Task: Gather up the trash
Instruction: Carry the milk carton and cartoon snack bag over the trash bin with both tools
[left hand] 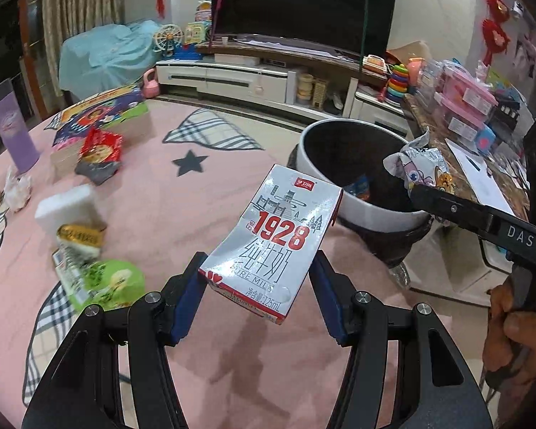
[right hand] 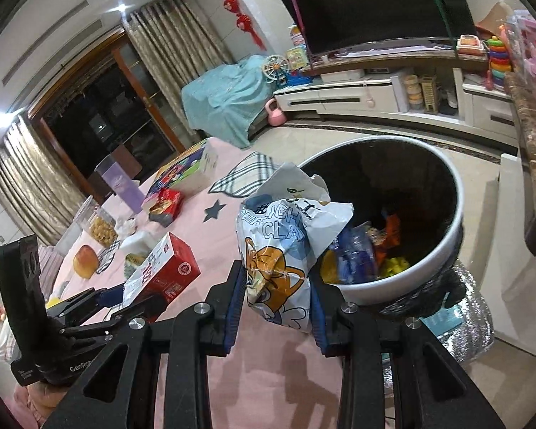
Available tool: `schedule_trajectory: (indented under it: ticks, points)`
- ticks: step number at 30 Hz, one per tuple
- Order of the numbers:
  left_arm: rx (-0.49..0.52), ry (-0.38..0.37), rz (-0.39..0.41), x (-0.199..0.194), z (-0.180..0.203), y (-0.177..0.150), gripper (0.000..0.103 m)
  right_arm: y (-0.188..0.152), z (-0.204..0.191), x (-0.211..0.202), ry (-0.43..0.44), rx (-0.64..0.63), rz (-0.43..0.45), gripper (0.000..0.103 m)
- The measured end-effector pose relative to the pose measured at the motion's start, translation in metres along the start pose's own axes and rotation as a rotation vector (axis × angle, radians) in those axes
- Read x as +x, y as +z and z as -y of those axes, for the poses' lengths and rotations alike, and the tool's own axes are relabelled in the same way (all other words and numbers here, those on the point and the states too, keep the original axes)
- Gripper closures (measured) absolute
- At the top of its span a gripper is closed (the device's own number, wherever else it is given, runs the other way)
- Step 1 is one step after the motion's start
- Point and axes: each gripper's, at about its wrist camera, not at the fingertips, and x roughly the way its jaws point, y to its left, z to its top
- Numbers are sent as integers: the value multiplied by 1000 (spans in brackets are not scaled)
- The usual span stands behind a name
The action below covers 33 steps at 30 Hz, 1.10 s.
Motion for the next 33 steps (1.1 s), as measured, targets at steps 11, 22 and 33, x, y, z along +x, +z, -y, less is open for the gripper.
schedule_trajectory:
  ticks: [11, 22, 33]
  points:
    - [51, -18, -7, 14, 32, 19, 45, 10, 27, -1, -46, 18, -2, 70]
    - [68, -27, -13, 26, 48, 37, 45, 19, 45, 0, -61, 35, -3, 70]
    - [82, -17, -18, 36, 60, 49, 45, 31, 53, 1, -61, 23, 0, 70]
